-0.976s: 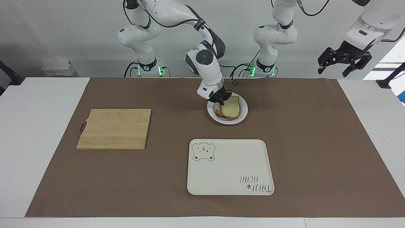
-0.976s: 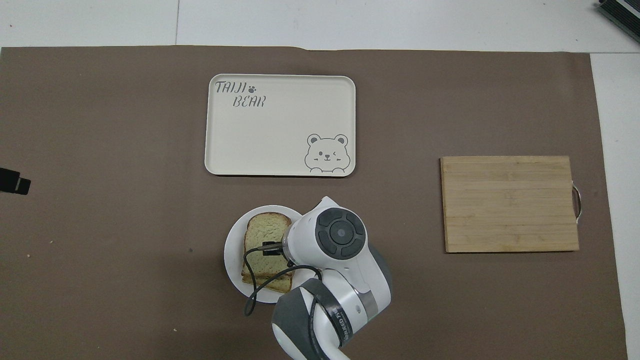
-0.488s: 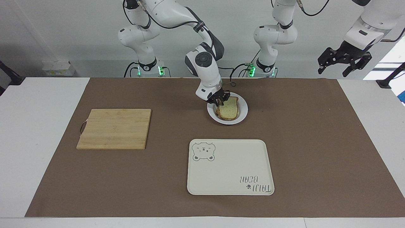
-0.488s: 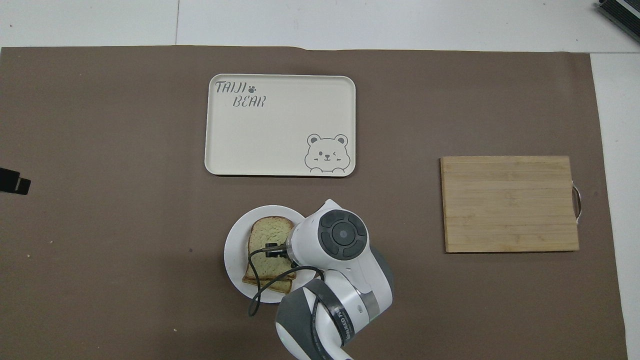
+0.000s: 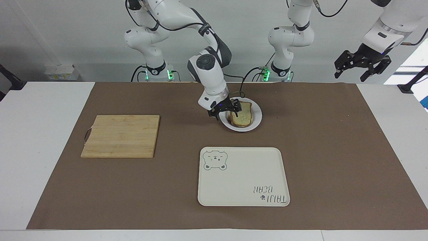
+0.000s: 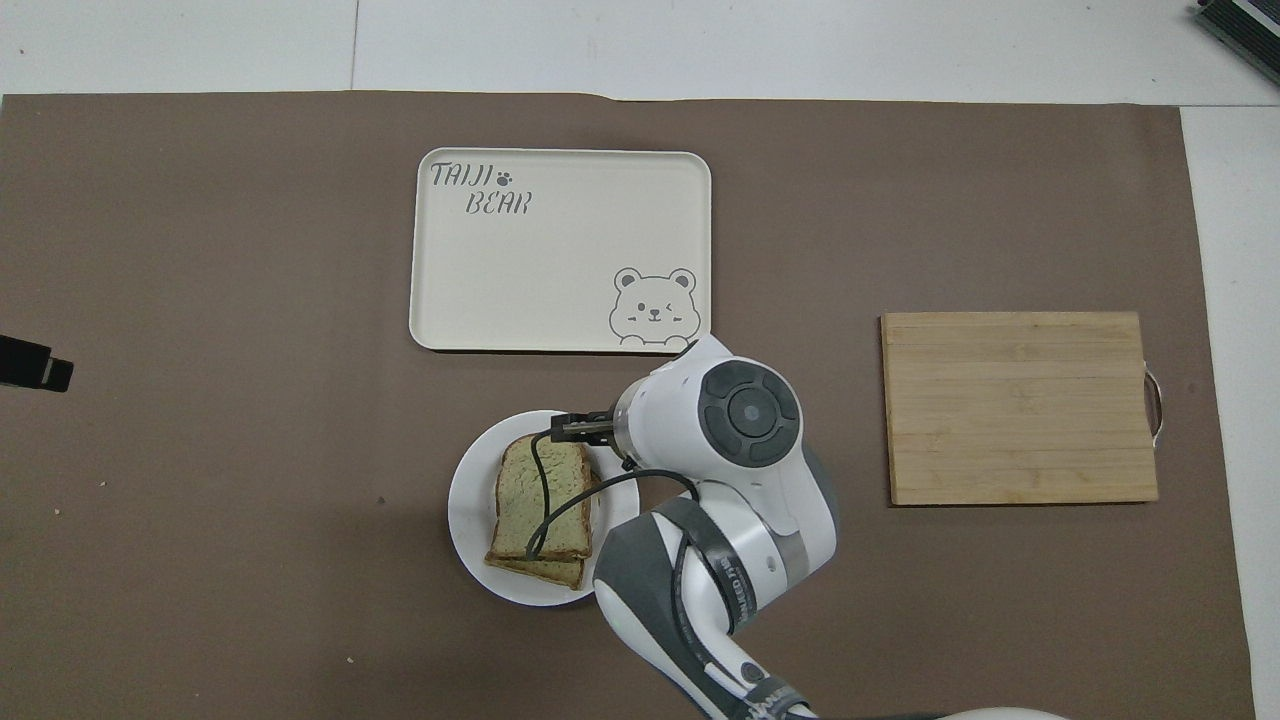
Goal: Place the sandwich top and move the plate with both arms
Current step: 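Lower the bread onto the egg and release with the right gripper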
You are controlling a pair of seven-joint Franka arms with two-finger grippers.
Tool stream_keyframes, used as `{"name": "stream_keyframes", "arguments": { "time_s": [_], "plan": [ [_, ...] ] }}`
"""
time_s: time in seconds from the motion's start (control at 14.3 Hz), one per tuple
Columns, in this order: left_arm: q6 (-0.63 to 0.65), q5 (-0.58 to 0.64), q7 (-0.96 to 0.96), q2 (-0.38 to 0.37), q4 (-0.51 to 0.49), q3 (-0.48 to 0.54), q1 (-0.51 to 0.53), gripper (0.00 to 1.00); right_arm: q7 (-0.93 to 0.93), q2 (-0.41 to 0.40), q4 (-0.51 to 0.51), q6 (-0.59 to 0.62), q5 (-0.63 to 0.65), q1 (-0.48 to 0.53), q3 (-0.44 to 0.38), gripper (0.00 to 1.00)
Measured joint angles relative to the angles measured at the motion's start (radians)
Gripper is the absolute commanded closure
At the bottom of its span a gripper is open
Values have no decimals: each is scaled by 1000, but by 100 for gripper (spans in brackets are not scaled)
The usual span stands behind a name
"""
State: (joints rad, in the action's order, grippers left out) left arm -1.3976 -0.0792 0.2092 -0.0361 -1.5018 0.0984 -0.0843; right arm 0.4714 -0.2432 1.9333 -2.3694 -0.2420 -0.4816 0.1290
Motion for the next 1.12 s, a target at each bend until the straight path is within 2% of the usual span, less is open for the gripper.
{"name": "stream_keyframes", "arguments": {
  "time_s": [0.28,0.49,0.77,0.98,1.12],
  "plan": [
    [-114,-70,3,-46,-152,-10,-2,0,-8,53,-18,32,86,101,-3,0],
    [-230,-120,6,-104,-320,-21,-15,0,-9,102,-64,142,182,158,-4,0],
    [-404,-220,6,-159,-530,-25,-45,0,-13,135,-158,282,212,205,-5,0],
    [-480,-362,9,-172,-633,-25,-47,0,-61,177,-176,342,214,249,-5,0],
    [-535,-465,47,-173,-706,-25,-56,9,-92,216,-179,377,214,282,-6,0]
  ]
}}
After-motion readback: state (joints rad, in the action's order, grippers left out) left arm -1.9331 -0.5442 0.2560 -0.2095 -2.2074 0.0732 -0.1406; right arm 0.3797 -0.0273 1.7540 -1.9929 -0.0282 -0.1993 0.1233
